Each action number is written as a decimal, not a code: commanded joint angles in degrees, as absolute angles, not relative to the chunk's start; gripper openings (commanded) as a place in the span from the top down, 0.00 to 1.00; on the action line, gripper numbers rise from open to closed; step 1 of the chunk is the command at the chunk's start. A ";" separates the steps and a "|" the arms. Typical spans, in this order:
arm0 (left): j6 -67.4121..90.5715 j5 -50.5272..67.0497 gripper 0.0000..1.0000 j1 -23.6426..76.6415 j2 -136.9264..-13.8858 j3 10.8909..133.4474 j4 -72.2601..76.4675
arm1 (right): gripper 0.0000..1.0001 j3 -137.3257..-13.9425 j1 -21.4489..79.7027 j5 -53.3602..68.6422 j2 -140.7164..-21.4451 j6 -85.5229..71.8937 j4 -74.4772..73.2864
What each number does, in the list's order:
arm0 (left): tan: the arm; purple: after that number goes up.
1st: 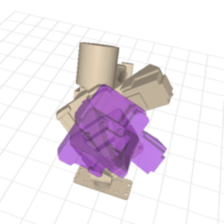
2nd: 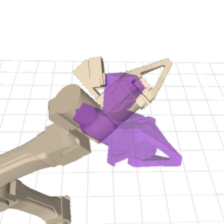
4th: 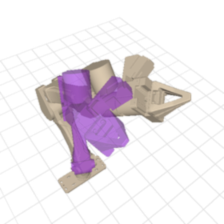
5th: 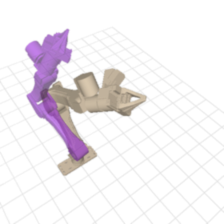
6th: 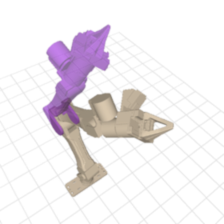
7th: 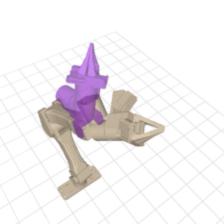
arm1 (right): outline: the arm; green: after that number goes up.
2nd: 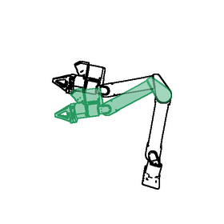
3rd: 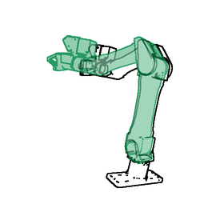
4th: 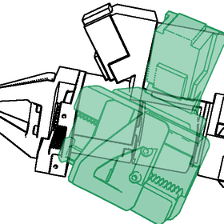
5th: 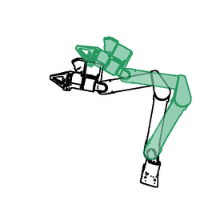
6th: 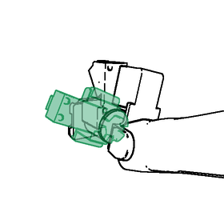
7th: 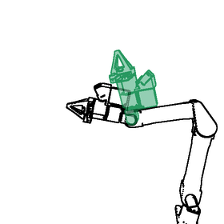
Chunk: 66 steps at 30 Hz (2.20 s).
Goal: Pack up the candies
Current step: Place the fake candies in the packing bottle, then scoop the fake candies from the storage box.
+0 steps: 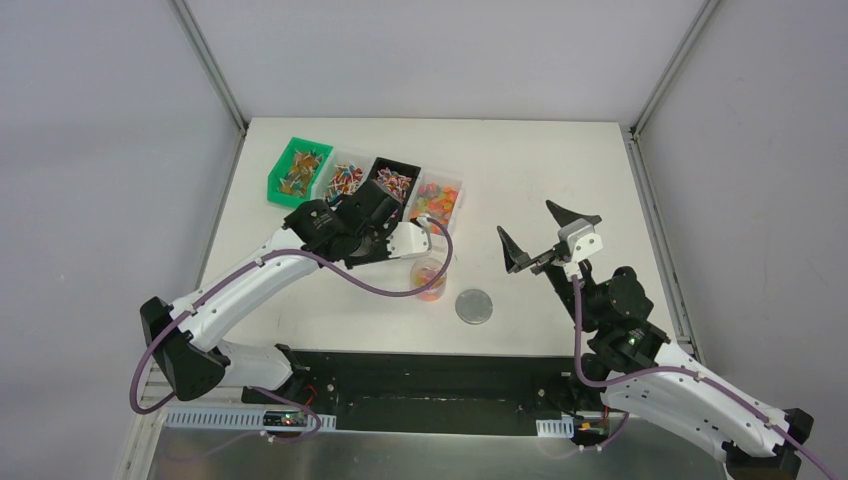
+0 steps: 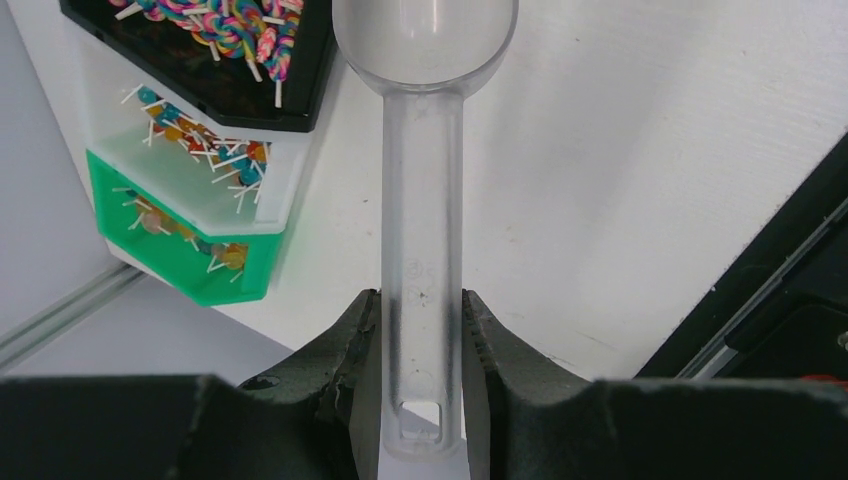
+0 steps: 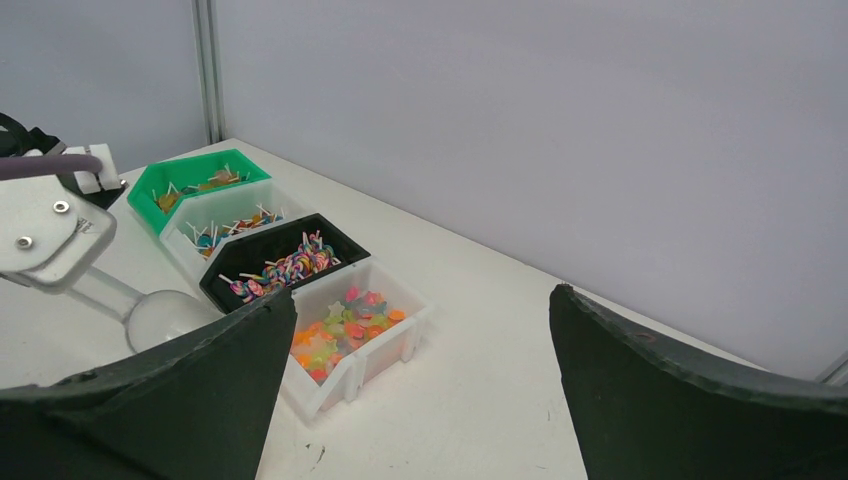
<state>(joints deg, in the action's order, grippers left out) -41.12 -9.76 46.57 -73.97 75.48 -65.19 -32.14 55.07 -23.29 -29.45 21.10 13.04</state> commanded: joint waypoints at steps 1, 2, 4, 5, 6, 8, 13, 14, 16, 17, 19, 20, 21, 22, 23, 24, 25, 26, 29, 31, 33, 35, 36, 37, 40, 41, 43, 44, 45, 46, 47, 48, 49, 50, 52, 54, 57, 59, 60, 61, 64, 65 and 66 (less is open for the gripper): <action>-36.94 -13.23 1.00 47.05 -71.84 76.48 -57.90 | 0.00 -32.70 55.29 -23.73 -28.84 21.27 15.39; -36.28 -13.99 1.00 47.08 -71.38 76.09 -56.39 | 0.00 -32.70 55.28 -23.64 -28.90 21.23 15.41; -35.15 -16.18 1.00 47.02 -70.40 75.18 -53.49 | 0.00 -32.69 55.28 -23.44 -28.90 21.11 15.40; -34.56 -16.45 1.00 46.37 -70.09 75.35 -52.25 | 0.00 -32.67 55.28 -23.26 -28.91 21.01 15.41; -34.12 -15.76 1.00 45.89 -70.10 75.73 -51.92 | 0.00 -32.69 55.28 -23.23 -28.96 21.05 15.34; -33.00 -13.27 1.00 42.96 -70.42 77.60 -51.77 | 0.00 -32.74 55.30 -23.35 -28.97 21.09 15.10; -28.95 -9.59 1.00 32.84 -71.88 80.96 -51.44 | 0.00 -32.86 55.29 -23.38 -28.31 21.09 14.95; -28.05 -8.90 1.00 30.60 -72.10 81.48 -51.37 | 0.00 -32.94 55.28 -23.38 -28.26 21.09 14.99; -26.73 -7.63 1.00 26.15 -72.68 82.43 -51.18 | 0.00 -32.96 55.31 -23.33 -28.21 21.09 14.91; -26.19 -7.23 1.00 24.15 -73.15 83.00 -51.20 | 0.00 -32.88 55.29 -23.25 -28.22 21.09 14.93; -26.08 -6.67 1.00 20.47 -74.26 85.29 -51.88 | 0.00 -32.85 55.29 -22.80 -28.38 21.03 14.87; -26.19 -6.53 1.00 18.79 -74.88 86.86 -52.26 | 0.00 -32.79 55.28 -22.50 -28.53 20.90 14.88; -26.49 -6.43 1.00 17.32 -75.49 88.62 -52.70 | 0.00 -32.78 55.33 -22.01 -28.68 20.73 14.93; -26.88 -6.53 1.00 16.04 -76.09 90.43 -53.08 | 0.00 -32.78 55.32 -21.65 -28.99 20.47 14.94; -27.18 -6.98 1.00 14.82 -76.49 91.99 -53.24 | 0.00 -32.93 55.35 -21.15 -29.22 20.21 14.84; -27.52 -7.12 1.00 13.65 -76.89 93.28 -53.26 | 0.00 -33.24 55.30 -20.65 -29.68 19.95 14.62; -28.17 -6.78 1.00 12.34 -77.33 94.37 -53.26 | 0.00 -33.61 55.29 -20.14 -30.03 19.81 14.41; -28.63 -6.78 1.00 10.64 -78.04 95.15 -52.98 | 0.00 -34.04 55.28 -19.43 -30.65 19.58 14.08; -29.20 -8.07 1.00 7.40 -80.94 97.17 -53.37 | 0.00 -35.28 55.29 -17.95 -32.59 18.80 12.97; -29.73 -8.69 1.00 5.26 -82.88 98.24 -54.36 | 0.00 -35.75 55.29 -17.43 -33.26 18.53 12.52; -30.25 -9.02 1.00 2.82 -84.19 98.89 -54.75 | 0.00 -35.76 55.26 -17.47 -33.48 18.50 12.41; -30.92 -7.68 1.00 0.60 -85.10 99.05 -54.89 | 0.00 -35.70 55.28 -17.86 -33.36 18.74 12.40; -31.34 -6.34 1.00 -0.90 -85.49 99.05 -55.07 | 0.00 -35.67 55.28 -18.16 -33.39 18.99 12.60; -31.53 -5.28 1.00 -2.02 -85.88 98.98 -55.18 | 0.00 -35.75 55.33 -18.52 -33.52 19.11 12.76; -31.93 -5.26 1.00 -3.55 -87.62 98.52 -55.43 | 0.00 -36.25 55.29 -18.72 -34.34 19.46 12.92; -32.11 -5.88 1.00 -3.82 -88.41 98.33 -55.64 | 0.00 -36.55 55.33 -18.60 -34.67 19.55 12.72; -32.38 -7.67 1.00 -4.08 -90.59 98.18 -56.89 | 0.00 -37.25 55.28 -18.27 -35.20 19.87 12.10; -32.35 -8.88 1.00 -4.10 -92.33 98.28 -57.66 | 0.00 -37.40 55.28 -18.13 -35.46 20.13 11.82; -32.34 -9.44 1.00 -4.13 -93.55 98.64 -58.68 | 0.00 -37.59 55.28 -18.11 -35.70 20.34 11.78; -32.41 -9.49 1.00 -4.12 -94.58 98.96 -59.49 | 0.00 -37.78 55.28 -18.17 -35.88 20.63 11.73; -32.43 -9.65 1.00 -4.05 -95.26 99.14 -59.92 | 0.00 -38.10 55.33 -18.19 -36.03 20.79 11.28; -32.39 -10.19 1.00 -4.09 -95.94 99.14 -60.20 | 0.00 -38.45 55.35 -18.33 -36.12 20.83 10.82; -32.31 -10.79 1.00 -4.05 -96.42 99.14 -60.42 | 0.00 -38.62 55.36 -18.44 -36.20 20.90 10.57; -32.40 -11.48 1.00 -4.04 -96.96 99.06 -60.87 | 0.00 -38.67 55.29 -18.58 -36.25 20.92 10.42; -32.83 -12.61 1.00 -4.04 -97.79 98.97 -61.24 | 0.00 -38.61 55.29 -18.87 -36.21 21.02 10.46; -33.59 -12.58 1.00 -4.04 -98.54 98.80 -61.13 | 0.00 -38.45 55.34 -19.10 -36.44 20.88 10.90; -34.45 -11.80 1.00 -3.98 -100.37 99.34 -61.03 | 0.00 -38.62 55.28 -18.60 -37.32 20.66 11.31; -34.67 -11.86 1.00 -3.62 -101.76 100.26 -61.17 | 0.00 -38.97 55.26 -18.61 -38.04 20.68 11.33; -34.97 -11.62 1.00 -3.41 -102.39 100.69 -61.17 | 0.00 -39.09 55.30 -18.75 -38.36 20.78 11.29; -35.16 -11.52 1.00 -2.99 -102.92 101.03 -61.17 | 0.00 -39.27 55.29 -18.87 -38.67 20.82 11.33; -35.57 -11.53 1.00 -2.27 -104.73 102.12 -61.11 | 0.00 -39.68 55.33 -19.07 -39.29 20.85 11.45; -35.66 -11.58 1.00 -2.06 -105.47 102.58 -61.10 | 0.00 -39.67 55.29 -19.07 -39.49 20.76 11.64; -35.75 -11.60 1.00 -1.95 -106.53 103.02 -61.11 | 0.00 -39.72 55.28 -19.07 -39.60 20.70 11.95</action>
<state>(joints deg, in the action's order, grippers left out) -34.28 -10.66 -2.94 -104.64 99.31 -61.73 -36.42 55.07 -18.68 -39.35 20.53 9.78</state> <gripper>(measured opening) 0.280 0.996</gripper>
